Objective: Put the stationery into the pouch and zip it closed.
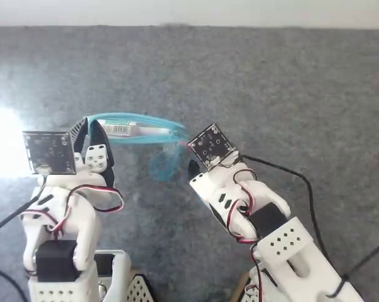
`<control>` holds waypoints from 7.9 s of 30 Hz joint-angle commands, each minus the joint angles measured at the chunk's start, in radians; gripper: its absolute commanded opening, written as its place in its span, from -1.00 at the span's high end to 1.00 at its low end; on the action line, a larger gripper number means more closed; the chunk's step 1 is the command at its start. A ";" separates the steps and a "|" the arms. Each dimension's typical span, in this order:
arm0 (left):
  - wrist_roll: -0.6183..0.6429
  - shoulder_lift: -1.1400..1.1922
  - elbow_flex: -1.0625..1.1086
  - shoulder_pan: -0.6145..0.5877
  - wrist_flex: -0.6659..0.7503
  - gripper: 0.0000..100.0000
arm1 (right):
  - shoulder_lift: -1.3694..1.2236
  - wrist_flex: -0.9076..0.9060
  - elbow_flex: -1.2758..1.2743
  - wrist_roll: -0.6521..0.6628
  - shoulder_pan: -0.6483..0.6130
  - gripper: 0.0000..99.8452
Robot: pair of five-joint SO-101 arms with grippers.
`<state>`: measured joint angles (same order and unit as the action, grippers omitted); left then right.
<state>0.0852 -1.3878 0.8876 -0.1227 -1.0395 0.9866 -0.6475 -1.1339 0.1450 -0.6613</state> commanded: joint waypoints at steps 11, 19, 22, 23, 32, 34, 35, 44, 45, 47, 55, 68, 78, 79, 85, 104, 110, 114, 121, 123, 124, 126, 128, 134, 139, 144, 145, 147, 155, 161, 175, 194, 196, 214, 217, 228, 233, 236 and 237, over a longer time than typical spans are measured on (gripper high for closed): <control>0.012 -0.006 -0.051 0.003 0.008 0.98 | -0.015 0.101 0.054 -0.011 -0.013 0.37; 0.012 -0.006 -0.050 0.003 0.008 0.98 | -0.220 0.311 0.041 -0.011 -0.012 0.44; 0.012 -0.006 -0.050 0.003 0.009 0.98 | -0.251 0.337 0.041 -0.011 -0.012 0.44; 0.012 -0.006 -0.050 0.003 0.009 0.98 | -0.252 0.340 0.041 -0.011 -0.012 0.44; 0.011 -0.006 -0.050 0.002 0.006 0.98 | -0.262 0.343 0.069 -0.011 -0.010 0.47; 0.011 -0.006 -0.050 0.002 0.006 0.98 | -0.262 0.343 0.072 -0.005 -0.008 0.57; 0.011 -0.006 -0.050 0.003 0.006 0.98 | -0.262 0.344 0.074 -0.002 -0.008 0.61; 0.011 -0.006 -0.050 0.003 0.005 0.98 | -0.263 0.375 0.074 -0.009 -0.008 0.58; 0.011 -0.006 -0.050 0.003 0.005 0.98 | -0.263 0.377 0.074 -0.009 -0.008 0.58; 0.011 -0.006 -0.050 0.003 0.005 0.98 | -0.263 0.377 0.074 -0.009 -0.008 0.58; 0.011 -0.006 -0.050 0.003 0.005 0.98 | -0.263 0.377 0.081 -0.057 0.027 0.73; 0.011 -0.006 -0.048 -0.002 0.005 0.98 | -0.252 0.338 0.094 -0.037 0.035 0.97; 0.011 -0.006 0.015 -0.002 0.043 0.98 | -0.249 0.054 0.296 -0.037 0.102 0.98; 0.009 -0.006 0.016 -0.002 0.043 0.98 | -0.243 0.030 0.315 -0.037 0.108 0.98; 0.005 -0.006 0.085 0.005 0.060 0.98 | -0.117 -0.142 0.440 -0.014 0.136 0.98; -0.034 -0.006 0.223 0.170 0.097 0.98 | -0.025 -0.437 0.666 0.130 -0.044 0.98; -0.078 0.000 0.288 0.245 0.153 0.98 | -0.025 -0.501 0.740 0.189 -0.048 0.98; -0.078 0.002 0.309 0.278 0.170 0.98 | -0.025 -0.513 0.750 0.189 -0.048 0.98; -0.074 0.003 0.341 0.350 0.190 0.98 | -0.024 -0.524 0.753 0.186 -0.125 0.98; -0.072 0.003 0.344 0.364 0.195 0.98 | -0.027 -0.535 0.769 0.183 -0.170 0.98; -0.072 0.003 0.344 0.370 0.195 0.98 | -0.027 -0.544 0.779 0.181 -0.186 0.98; -0.072 0.003 0.348 0.377 0.195 0.98 | -0.027 -0.562 0.812 0.181 -0.213 0.98; -0.072 0.003 0.348 0.387 0.195 0.98 | -0.027 -0.576 0.844 0.181 -0.237 0.98; -0.055 0.003 0.349 0.388 0.195 0.98 | -0.027 -0.585 0.913 0.181 -0.254 0.98; -0.057 0.005 0.352 0.410 0.190 0.98 | -0.027 -0.579 0.916 0.178 -0.254 0.98; -0.060 0.005 0.377 0.457 0.195 0.98 | -0.021 -0.582 0.985 0.143 -0.254 0.98; -0.060 0.005 0.377 0.459 0.196 0.98 | -0.024 -0.581 1.005 0.144 -0.254 0.98; -0.060 0.005 0.377 0.460 0.196 0.98 | -0.027 -0.578 1.034 0.144 -0.265 0.98; -0.060 0.005 0.374 0.454 0.193 0.98 | -0.038 -0.585 0.939 0.146 -0.271 0.98; -0.054 0.005 0.321 0.333 0.187 0.98 | 0.016 -0.711 0.914 0.147 -0.107 0.68; -0.057 0.005 0.226 0.232 0.130 0.98 | 0.484 -0.559 0.157 0.428 0.035 0.63; -0.066 0.005 0.205 0.230 0.091 0.98 | 0.268 -0.168 0.014 0.473 0.097 0.49; -0.066 0.005 0.205 0.230 0.091 0.98 | 0.203 -0.128 0.028 0.473 0.097 0.49; -0.066 0.003 0.239 0.230 0.109 0.98 | 0.297 -0.252 0.124 0.463 0.031 0.90; -0.066 0.003 0.239 0.230 0.107 0.98 | 0.341 -0.283 0.124 0.463 0.005 0.91; -0.063 -0.008 0.219 0.221 0.114 0.90 | 0.305 -0.285 0.218 0.413 0.059 0.98; -0.061 -0.008 0.170 0.219 0.109 0.54 | 0.151 -0.251 0.272 0.410 0.104 0.98; -0.060 -0.008 0.117 0.192 0.081 0.47 | 0.073 -0.180 0.276 0.410 0.110 0.98; -0.058 -0.008 0.090 0.172 0.068 0.47 | 0.048 -0.159 0.276 0.408 0.119 0.98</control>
<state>0.0207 -1.3909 1.0779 0.0829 -0.9490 1.0971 -0.8807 -0.9252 0.5700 -0.5600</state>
